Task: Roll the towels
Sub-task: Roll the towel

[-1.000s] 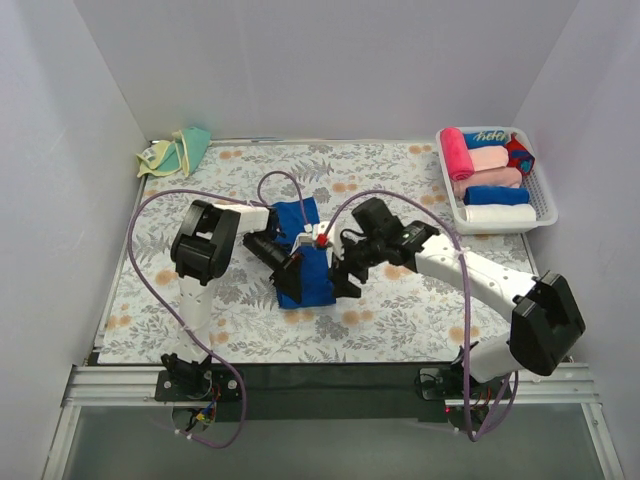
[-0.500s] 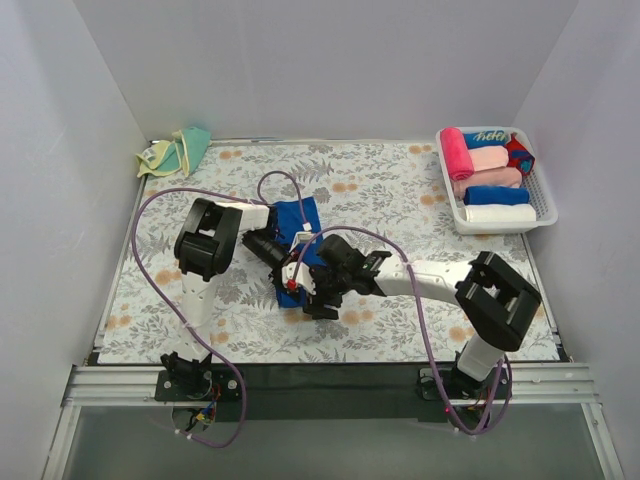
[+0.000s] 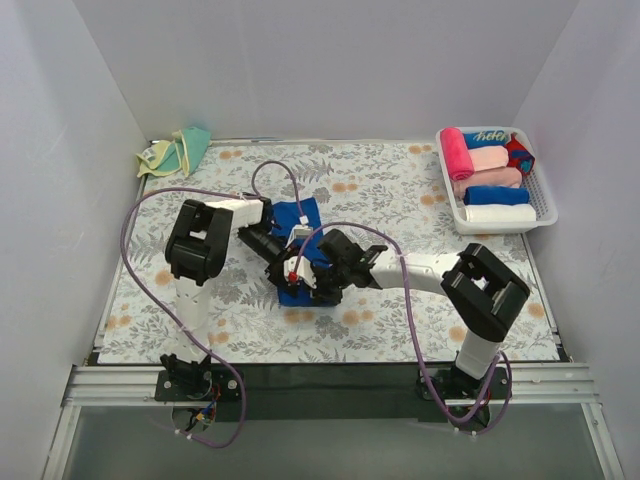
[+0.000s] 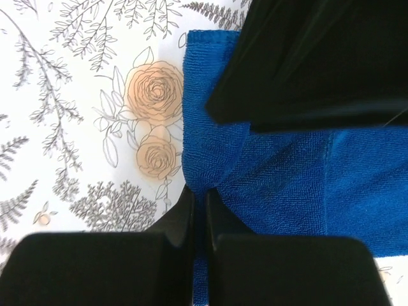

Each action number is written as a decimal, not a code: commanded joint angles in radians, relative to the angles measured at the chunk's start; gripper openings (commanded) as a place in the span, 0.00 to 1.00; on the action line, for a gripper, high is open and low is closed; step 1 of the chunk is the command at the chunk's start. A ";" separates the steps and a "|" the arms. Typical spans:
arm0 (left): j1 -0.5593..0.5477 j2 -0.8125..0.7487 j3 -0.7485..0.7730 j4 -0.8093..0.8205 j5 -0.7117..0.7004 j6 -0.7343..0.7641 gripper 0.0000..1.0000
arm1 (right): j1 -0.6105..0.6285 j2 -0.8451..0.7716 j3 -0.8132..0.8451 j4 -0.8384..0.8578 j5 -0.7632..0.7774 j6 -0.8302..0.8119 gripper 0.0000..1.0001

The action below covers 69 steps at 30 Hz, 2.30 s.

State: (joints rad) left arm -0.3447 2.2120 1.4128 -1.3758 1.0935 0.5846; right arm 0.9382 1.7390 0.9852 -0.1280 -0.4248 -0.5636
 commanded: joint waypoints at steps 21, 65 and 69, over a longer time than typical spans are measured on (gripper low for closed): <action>-0.003 -1.185 -0.737 0.821 -0.416 -0.121 0.52 | -0.216 0.431 0.405 -0.507 -0.628 0.218 0.01; -0.318 -0.660 -0.637 0.789 -0.508 -0.226 0.00 | -0.498 0.256 0.434 -0.581 -0.545 0.294 0.62; -0.257 -0.523 -0.494 0.606 -0.333 -0.174 0.00 | -0.564 0.108 0.394 -0.568 -0.441 0.243 0.63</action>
State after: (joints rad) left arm -0.6441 1.5948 0.8593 -0.4961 0.5957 0.3733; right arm 0.3950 1.9701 1.4025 -0.6975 -0.9714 -0.2668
